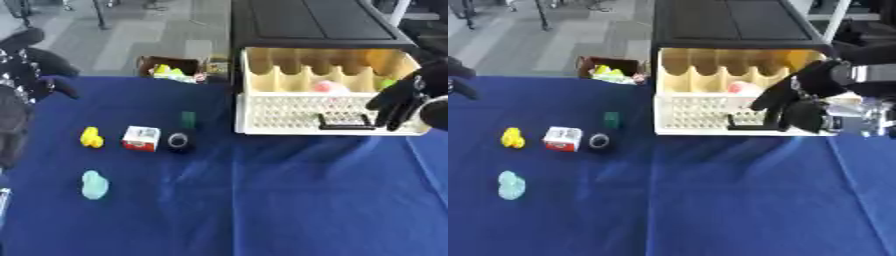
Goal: Pick up objects from table and place into drawer.
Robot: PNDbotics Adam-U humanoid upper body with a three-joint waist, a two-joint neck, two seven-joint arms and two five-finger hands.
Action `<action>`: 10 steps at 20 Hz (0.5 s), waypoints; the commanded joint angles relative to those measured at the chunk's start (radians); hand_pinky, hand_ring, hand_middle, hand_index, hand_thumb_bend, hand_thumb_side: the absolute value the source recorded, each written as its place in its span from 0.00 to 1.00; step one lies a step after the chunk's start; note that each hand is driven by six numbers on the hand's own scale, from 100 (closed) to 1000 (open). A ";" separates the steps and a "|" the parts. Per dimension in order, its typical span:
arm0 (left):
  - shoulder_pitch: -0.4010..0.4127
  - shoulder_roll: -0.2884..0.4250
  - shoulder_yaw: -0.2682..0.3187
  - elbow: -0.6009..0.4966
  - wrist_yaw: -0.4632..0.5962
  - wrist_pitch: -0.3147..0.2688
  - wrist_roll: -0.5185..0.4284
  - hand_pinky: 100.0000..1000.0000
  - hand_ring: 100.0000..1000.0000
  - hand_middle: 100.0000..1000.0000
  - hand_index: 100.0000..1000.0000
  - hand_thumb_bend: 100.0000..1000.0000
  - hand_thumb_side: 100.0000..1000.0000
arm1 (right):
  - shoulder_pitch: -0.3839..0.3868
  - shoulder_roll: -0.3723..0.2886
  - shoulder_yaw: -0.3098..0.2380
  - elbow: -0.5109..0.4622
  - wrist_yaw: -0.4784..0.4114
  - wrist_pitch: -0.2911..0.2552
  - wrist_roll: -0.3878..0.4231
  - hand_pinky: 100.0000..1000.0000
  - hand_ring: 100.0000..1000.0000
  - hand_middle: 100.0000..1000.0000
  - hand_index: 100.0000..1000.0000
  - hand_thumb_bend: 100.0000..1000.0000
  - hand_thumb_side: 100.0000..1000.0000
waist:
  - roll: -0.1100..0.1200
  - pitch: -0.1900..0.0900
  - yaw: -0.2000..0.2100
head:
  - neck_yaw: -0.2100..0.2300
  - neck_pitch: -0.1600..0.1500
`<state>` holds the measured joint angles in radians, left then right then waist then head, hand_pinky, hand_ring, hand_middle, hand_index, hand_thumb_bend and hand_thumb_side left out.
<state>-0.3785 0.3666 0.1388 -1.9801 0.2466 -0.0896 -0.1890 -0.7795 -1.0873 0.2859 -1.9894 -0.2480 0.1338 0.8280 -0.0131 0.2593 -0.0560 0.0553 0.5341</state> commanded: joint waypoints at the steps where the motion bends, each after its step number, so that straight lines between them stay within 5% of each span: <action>1: -0.005 0.003 0.010 -0.020 -0.008 0.006 0.000 0.48 0.62 0.55 0.85 0.01 0.97 | -0.001 -0.034 0.027 -0.011 -0.028 0.026 0.031 0.78 0.75 0.78 0.99 0.00 1.00 | 0.002 -0.019 0.002 | -0.002 -0.002; 10: 0.001 -0.012 0.012 -0.020 -0.016 0.015 -0.001 0.48 0.61 0.55 0.85 0.00 0.99 | -0.025 0.006 0.122 -0.011 -0.014 0.150 0.079 0.81 0.79 0.84 1.00 0.00 1.00 | 0.006 -0.007 0.031 | -0.016 0.001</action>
<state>-0.3699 0.3461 0.1394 -1.9801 0.2362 -0.0777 -0.1899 -0.7873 -1.0683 0.4078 -1.9894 -0.2652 0.2584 0.8989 -0.0082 0.2679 -0.0236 0.0446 0.5344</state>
